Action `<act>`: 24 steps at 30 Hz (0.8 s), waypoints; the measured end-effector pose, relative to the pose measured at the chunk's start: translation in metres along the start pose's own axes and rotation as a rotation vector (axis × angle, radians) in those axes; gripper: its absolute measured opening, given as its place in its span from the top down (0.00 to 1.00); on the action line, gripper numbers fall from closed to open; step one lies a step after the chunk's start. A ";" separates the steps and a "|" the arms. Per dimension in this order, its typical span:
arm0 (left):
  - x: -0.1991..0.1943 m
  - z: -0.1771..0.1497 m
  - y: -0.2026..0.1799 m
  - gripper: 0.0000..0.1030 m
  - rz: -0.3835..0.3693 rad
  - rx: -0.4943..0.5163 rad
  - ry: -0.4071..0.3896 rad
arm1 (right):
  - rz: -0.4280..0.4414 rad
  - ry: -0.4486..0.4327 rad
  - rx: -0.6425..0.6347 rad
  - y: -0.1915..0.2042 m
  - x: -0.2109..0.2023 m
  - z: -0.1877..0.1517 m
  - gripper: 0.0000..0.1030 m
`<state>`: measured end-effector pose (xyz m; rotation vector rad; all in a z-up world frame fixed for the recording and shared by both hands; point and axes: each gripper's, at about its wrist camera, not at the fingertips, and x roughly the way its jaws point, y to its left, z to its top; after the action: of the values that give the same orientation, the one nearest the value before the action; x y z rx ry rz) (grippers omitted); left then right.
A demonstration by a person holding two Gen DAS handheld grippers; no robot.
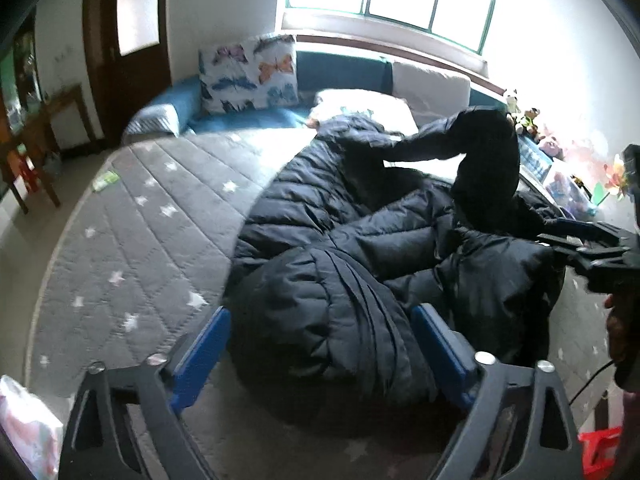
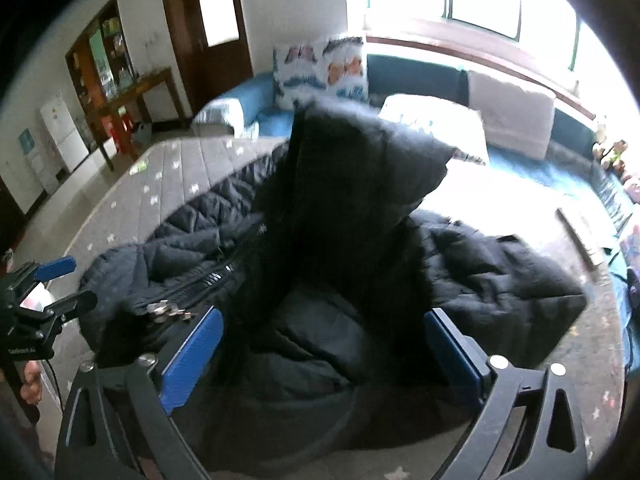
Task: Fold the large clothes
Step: 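Grasp the black jacket with both grippers and lift it off the mattress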
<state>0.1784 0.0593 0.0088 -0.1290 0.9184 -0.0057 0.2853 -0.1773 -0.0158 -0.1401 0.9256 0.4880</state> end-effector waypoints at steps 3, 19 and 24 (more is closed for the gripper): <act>0.021 -0.003 0.001 0.20 0.001 0.008 0.037 | 0.005 0.067 -0.031 0.006 0.025 -0.001 0.01; -0.008 -0.049 -0.004 0.63 -0.029 0.104 -0.009 | -0.026 0.038 -0.092 -0.003 -0.061 -0.059 0.78; -0.033 -0.076 -0.006 0.63 -0.066 0.134 -0.008 | -0.004 0.029 -0.034 -0.012 -0.094 -0.102 0.78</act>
<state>0.0987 0.0471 -0.0103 -0.0345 0.9031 -0.1275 0.1688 -0.2531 -0.0031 -0.1805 0.9458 0.4988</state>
